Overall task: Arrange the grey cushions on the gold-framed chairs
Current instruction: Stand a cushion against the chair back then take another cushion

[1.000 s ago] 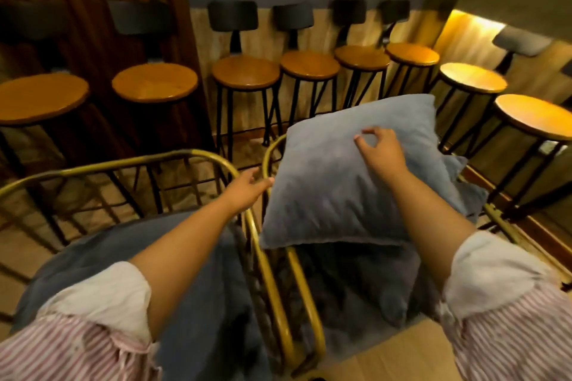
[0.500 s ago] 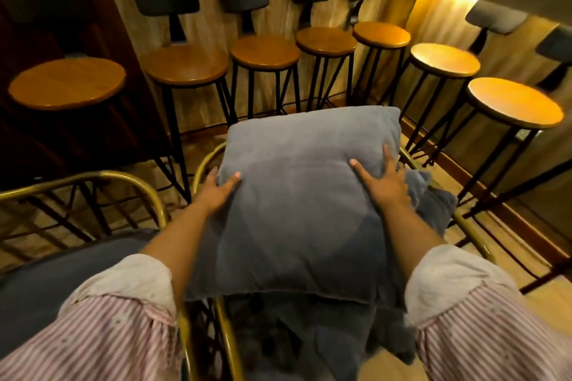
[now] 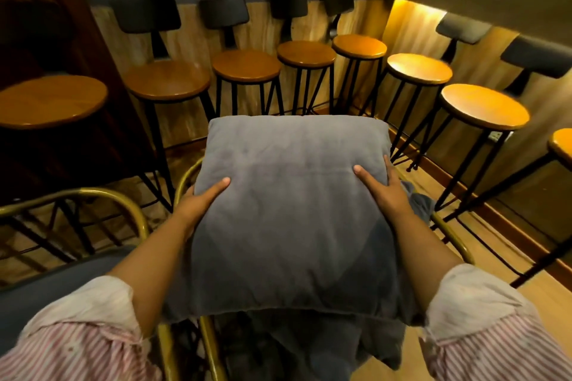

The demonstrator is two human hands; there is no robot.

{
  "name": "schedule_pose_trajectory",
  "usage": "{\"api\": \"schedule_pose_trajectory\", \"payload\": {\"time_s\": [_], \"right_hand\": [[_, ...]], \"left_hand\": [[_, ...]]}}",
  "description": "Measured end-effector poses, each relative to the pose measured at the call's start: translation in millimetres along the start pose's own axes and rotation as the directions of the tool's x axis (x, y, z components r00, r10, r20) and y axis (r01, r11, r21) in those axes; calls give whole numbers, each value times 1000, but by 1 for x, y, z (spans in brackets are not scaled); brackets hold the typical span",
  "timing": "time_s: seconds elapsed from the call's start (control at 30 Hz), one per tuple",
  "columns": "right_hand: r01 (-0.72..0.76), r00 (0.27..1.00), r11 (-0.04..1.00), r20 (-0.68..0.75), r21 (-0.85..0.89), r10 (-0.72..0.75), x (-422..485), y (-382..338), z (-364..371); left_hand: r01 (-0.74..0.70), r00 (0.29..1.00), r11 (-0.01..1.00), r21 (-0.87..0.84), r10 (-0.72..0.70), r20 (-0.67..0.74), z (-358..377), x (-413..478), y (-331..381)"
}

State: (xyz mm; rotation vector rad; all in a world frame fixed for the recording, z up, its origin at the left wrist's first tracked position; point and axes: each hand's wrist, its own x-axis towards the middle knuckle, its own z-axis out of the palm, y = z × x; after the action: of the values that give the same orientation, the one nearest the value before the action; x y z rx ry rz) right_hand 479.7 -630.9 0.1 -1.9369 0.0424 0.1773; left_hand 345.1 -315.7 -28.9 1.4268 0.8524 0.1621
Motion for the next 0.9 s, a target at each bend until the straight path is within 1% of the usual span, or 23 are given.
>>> {"api": "schedule_pose_trajectory", "payload": {"time_s": [0.1, 0.2, 0.3, 0.43, 0.53, 0.63, 0.73, 0.8, 0.9], "right_hand": [[64, 998, 997, 16, 52, -65, -23, -30, 6], [123, 992, 990, 35, 65, -125, -55, -57, 19], [166, 983, 983, 65, 78, -171, -97, -79, 44], [204, 972, 974, 99, 93, -213, -161, -98, 93], [246, 956, 961, 134, 126, -262, -209, -106, 137], [238, 940, 959, 211, 156, -268, -255, -111, 186], [205, 919, 957, 295, 205, -260, -287, -113, 230], [157, 906, 958, 352, 242, -237, -304, -116, 258], [68, 886, 967, 430, 246, -172, -313, -122, 298]], "left_hand": [[-58, 998, 997, -45, 58, -4, -25, -26, 18], [-97, 995, 994, -45, 97, -14, -66, -60, 34], [-126, 992, 989, -80, 123, -32, -123, -98, 41], [-172, 982, 980, -99, 162, -99, -209, -147, 34], [-201, 969, 978, -46, 192, -154, -272, -184, 19], [-218, 948, 976, 2, 212, -236, -336, -217, -2], [-155, 937, 987, 41, 160, -311, -392, -240, -24], [-145, 924, 987, 62, 158, -347, -425, -248, -36], [-157, 916, 979, 129, 193, -353, -462, -251, -49]]}}
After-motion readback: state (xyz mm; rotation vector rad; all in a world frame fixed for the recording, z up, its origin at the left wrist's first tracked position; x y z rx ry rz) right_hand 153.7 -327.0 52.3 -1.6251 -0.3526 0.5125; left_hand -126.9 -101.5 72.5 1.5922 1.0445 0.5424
